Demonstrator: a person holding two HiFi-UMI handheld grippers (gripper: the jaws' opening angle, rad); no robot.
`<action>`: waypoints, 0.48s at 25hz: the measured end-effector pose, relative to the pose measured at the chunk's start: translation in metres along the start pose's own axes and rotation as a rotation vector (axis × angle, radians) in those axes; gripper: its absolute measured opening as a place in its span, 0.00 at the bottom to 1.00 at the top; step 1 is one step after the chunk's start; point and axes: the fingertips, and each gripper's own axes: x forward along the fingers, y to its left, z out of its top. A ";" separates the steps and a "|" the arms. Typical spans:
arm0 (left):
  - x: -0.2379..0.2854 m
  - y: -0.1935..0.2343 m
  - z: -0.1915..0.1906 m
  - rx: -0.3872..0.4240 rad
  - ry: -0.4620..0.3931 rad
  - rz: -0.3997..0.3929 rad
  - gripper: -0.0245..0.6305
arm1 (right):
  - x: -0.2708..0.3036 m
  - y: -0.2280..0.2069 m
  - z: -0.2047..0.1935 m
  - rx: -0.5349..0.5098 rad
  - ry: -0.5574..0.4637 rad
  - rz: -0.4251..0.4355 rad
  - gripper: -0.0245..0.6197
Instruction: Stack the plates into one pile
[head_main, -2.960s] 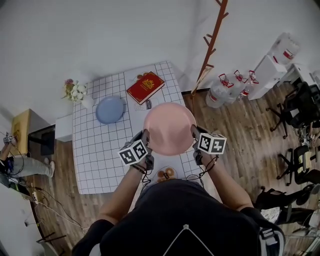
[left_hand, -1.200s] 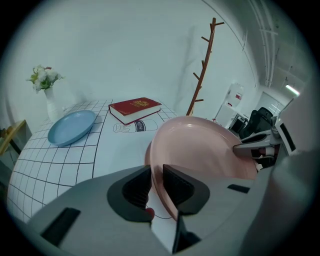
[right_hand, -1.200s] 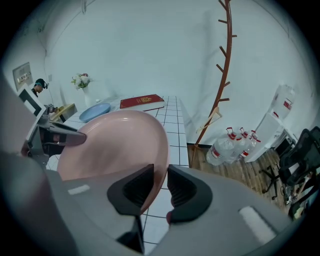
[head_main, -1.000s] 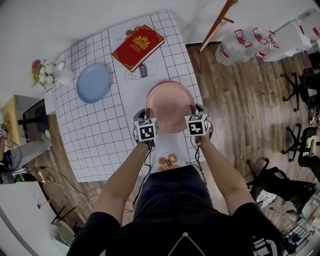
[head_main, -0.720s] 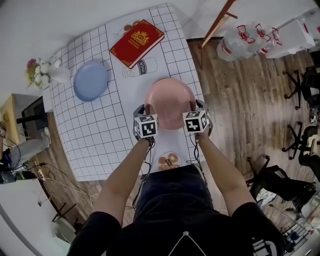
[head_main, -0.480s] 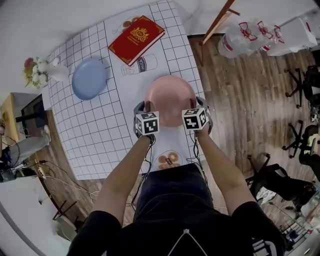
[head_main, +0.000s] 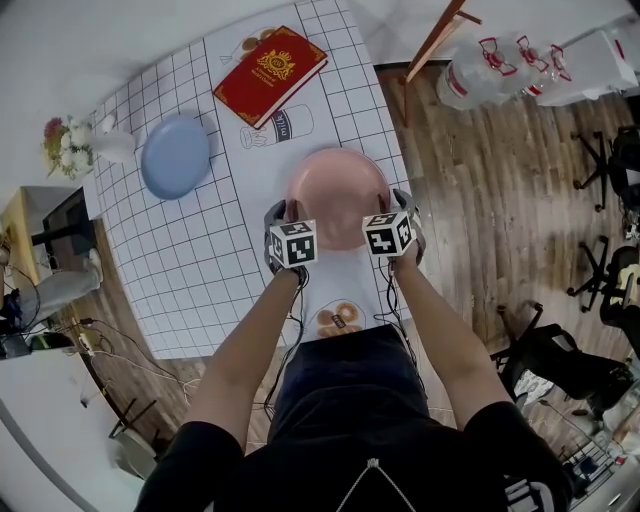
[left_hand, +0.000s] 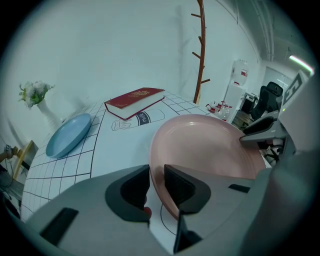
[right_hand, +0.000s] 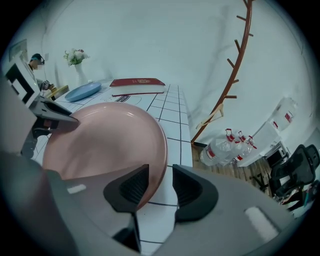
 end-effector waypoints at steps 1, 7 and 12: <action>0.000 0.000 0.000 0.001 -0.003 -0.002 0.17 | 0.000 -0.001 -0.001 0.006 0.002 0.002 0.27; -0.005 0.002 0.004 0.038 -0.033 0.005 0.17 | -0.002 -0.006 -0.001 0.023 -0.002 0.000 0.28; -0.006 0.003 0.004 0.023 -0.057 -0.008 0.16 | -0.006 -0.010 0.003 0.029 -0.023 -0.006 0.28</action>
